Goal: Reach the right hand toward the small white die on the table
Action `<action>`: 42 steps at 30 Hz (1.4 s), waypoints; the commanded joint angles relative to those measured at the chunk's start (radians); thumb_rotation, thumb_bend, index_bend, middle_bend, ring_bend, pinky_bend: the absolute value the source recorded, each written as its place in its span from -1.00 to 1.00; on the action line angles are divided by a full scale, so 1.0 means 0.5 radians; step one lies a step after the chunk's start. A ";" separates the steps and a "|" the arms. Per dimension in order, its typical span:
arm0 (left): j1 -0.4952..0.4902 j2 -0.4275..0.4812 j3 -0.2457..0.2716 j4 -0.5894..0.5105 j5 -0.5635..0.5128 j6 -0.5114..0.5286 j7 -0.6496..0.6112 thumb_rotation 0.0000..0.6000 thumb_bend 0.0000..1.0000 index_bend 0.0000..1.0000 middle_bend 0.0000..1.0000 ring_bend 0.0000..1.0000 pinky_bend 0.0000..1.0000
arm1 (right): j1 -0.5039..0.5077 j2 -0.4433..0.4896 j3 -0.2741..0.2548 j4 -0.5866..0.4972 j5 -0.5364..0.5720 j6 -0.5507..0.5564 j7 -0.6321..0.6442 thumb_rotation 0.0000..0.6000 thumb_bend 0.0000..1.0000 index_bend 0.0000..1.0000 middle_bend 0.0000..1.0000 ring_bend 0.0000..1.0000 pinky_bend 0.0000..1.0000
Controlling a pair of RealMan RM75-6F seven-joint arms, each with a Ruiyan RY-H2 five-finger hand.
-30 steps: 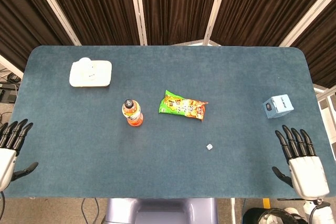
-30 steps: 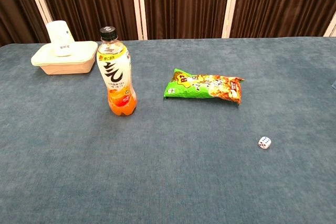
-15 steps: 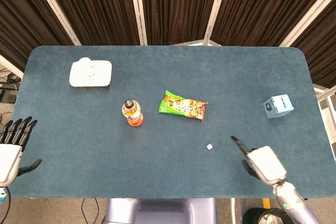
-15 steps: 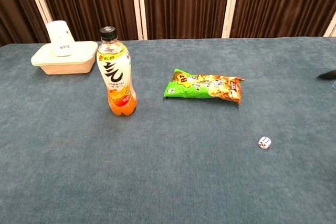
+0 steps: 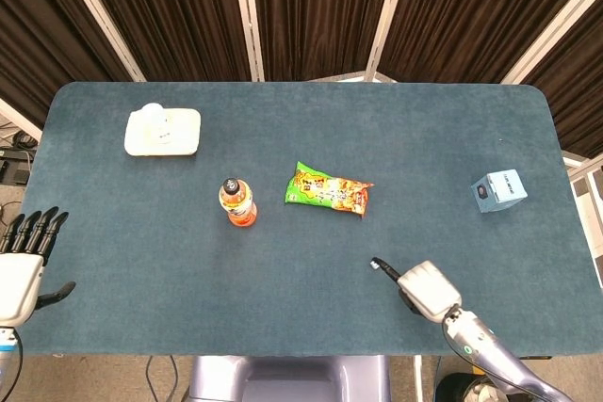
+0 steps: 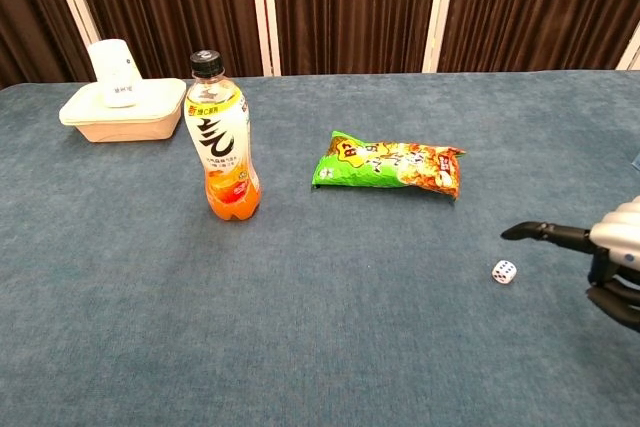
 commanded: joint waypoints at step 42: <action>-0.013 -0.024 0.017 -0.012 -0.013 -0.009 0.054 1.00 -1.00 -1.00 -1.00 -1.00 -1.00 | 0.085 -0.144 -0.077 0.280 0.289 -0.132 0.105 1.00 0.31 -0.82 0.72 0.63 1.00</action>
